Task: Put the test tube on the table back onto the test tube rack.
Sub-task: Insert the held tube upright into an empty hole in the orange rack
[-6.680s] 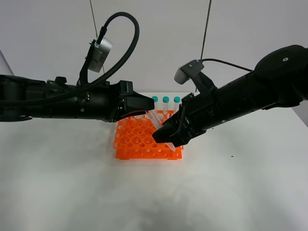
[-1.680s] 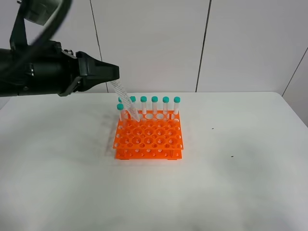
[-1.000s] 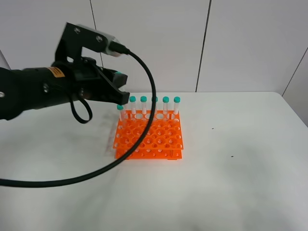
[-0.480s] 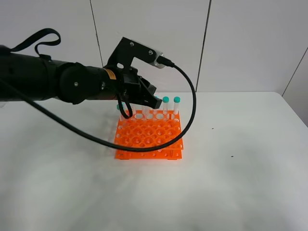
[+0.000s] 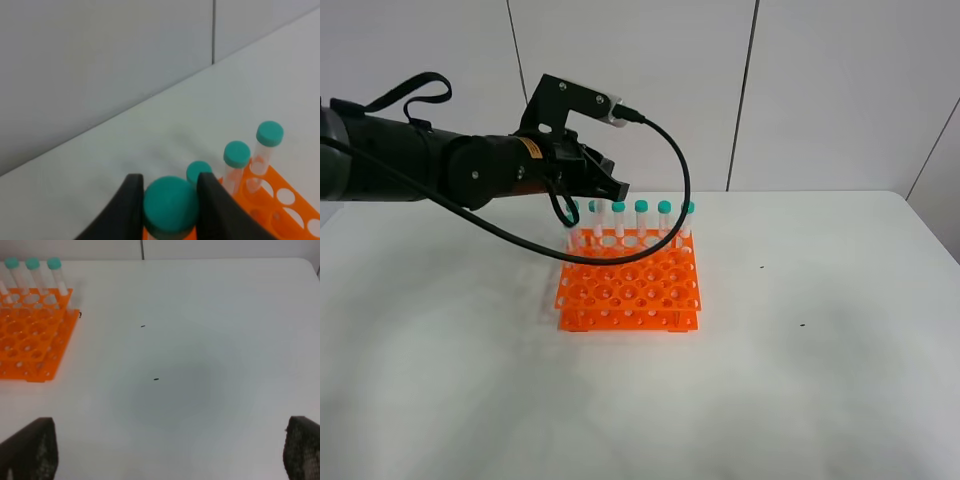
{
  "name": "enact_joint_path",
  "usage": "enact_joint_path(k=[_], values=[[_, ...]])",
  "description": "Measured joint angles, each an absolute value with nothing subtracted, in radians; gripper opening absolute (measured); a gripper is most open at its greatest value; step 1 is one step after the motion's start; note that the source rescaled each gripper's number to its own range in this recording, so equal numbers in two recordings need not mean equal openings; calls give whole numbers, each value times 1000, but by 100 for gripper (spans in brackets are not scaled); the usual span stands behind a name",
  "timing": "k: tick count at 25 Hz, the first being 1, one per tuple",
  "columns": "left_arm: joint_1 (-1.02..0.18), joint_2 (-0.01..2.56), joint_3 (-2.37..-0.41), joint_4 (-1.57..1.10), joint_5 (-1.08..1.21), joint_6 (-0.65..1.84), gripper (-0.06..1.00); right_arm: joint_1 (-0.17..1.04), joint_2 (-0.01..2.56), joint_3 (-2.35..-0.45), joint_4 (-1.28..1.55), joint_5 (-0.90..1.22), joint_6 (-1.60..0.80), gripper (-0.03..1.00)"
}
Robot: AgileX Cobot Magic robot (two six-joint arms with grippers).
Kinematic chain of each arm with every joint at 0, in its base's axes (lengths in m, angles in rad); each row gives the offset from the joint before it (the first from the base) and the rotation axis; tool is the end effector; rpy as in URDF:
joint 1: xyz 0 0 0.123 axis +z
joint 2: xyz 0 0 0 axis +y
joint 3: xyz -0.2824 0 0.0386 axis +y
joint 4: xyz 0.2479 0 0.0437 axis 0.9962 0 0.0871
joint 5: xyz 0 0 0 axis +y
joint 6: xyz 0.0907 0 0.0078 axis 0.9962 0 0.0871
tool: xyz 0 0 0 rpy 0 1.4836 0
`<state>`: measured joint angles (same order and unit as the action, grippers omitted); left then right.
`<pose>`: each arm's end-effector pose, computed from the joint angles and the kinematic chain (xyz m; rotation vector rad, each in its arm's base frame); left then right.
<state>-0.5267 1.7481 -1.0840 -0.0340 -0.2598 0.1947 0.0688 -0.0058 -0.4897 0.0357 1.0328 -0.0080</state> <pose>0.3431 -0.1986 0.2473 0.6340 1.7860 -0.2409 -0.0036 0.0026 0.2766 -0.0786 2.0198 0.0811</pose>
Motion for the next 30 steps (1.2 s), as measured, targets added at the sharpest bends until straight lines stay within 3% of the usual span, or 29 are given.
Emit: enact_joint_path(k=[30], values=[[-515,1867,-1013,-32,-414,193,0,69,-6,-490,36,1033,-8,100]])
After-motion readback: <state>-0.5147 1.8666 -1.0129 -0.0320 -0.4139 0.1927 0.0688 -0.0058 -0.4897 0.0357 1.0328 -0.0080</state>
